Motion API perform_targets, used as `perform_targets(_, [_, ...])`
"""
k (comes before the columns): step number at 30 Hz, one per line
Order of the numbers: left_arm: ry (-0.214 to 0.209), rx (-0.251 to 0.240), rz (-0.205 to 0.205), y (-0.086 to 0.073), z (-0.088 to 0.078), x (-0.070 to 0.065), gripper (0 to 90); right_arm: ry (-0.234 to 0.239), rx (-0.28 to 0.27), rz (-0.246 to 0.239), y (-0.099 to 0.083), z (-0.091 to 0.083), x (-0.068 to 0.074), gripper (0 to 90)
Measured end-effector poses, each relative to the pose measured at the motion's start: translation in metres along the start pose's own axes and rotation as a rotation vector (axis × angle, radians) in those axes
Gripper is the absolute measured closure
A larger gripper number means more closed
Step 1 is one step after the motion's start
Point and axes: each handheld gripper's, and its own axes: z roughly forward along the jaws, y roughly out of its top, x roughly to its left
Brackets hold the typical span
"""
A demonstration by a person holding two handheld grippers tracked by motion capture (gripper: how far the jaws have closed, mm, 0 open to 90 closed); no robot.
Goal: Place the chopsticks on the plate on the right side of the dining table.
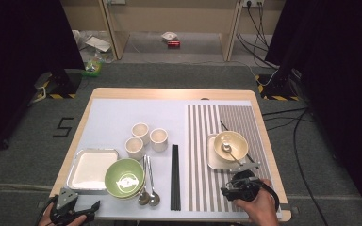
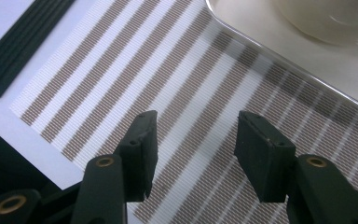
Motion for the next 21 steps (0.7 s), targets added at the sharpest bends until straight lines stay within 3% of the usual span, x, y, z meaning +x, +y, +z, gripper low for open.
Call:
perform_targets(8, [-0.001, -0.005, -0.004, -0.001, 0.000, 0.000, 12.1, 0.022, -0.005, -0.044, 0.018, 0.014, 0.018, 48.9])
perform_targets(21, [-0.002, -0.004, -0.004, -0.001, 0.000, 0.000, 12.1, 0.049, 0.004, -0.075, 0.040, 0.035, 0.038, 47.9])
